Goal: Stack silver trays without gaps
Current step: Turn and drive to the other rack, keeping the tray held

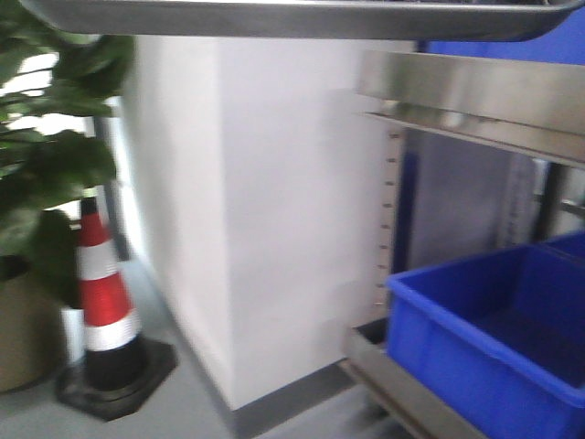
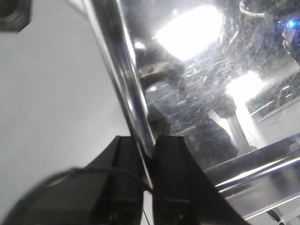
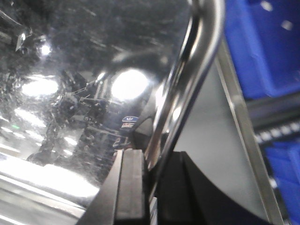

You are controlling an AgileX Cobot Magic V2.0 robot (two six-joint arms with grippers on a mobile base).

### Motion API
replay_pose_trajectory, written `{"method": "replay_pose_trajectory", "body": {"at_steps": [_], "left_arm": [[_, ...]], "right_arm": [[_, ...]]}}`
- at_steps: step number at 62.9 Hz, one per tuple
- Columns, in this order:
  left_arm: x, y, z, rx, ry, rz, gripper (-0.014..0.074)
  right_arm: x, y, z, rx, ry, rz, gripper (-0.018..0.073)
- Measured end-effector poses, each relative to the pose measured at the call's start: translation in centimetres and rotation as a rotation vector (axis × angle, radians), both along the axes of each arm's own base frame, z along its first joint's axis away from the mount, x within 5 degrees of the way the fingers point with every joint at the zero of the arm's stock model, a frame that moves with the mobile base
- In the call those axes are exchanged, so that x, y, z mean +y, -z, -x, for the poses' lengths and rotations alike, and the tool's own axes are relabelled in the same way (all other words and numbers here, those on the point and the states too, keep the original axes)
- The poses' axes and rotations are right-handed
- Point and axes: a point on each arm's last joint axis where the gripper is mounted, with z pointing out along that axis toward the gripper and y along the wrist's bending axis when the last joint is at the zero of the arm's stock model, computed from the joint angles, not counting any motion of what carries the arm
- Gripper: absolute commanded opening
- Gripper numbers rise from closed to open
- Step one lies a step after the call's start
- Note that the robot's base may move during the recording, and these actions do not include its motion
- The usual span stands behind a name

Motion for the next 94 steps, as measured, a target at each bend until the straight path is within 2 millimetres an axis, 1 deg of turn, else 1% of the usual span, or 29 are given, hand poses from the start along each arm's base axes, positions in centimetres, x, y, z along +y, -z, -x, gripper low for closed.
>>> {"method": "replay_pose_trajectory", "body": {"at_steps": [94], "left_arm": [[-0.06, 0.01, 0.06, 0.006, 0.002, 0.007, -0.0048]], "right_arm": [[-0.05, 0.01, 0.00, 0.000, 0.001, 0.005, 0.0057]]}}
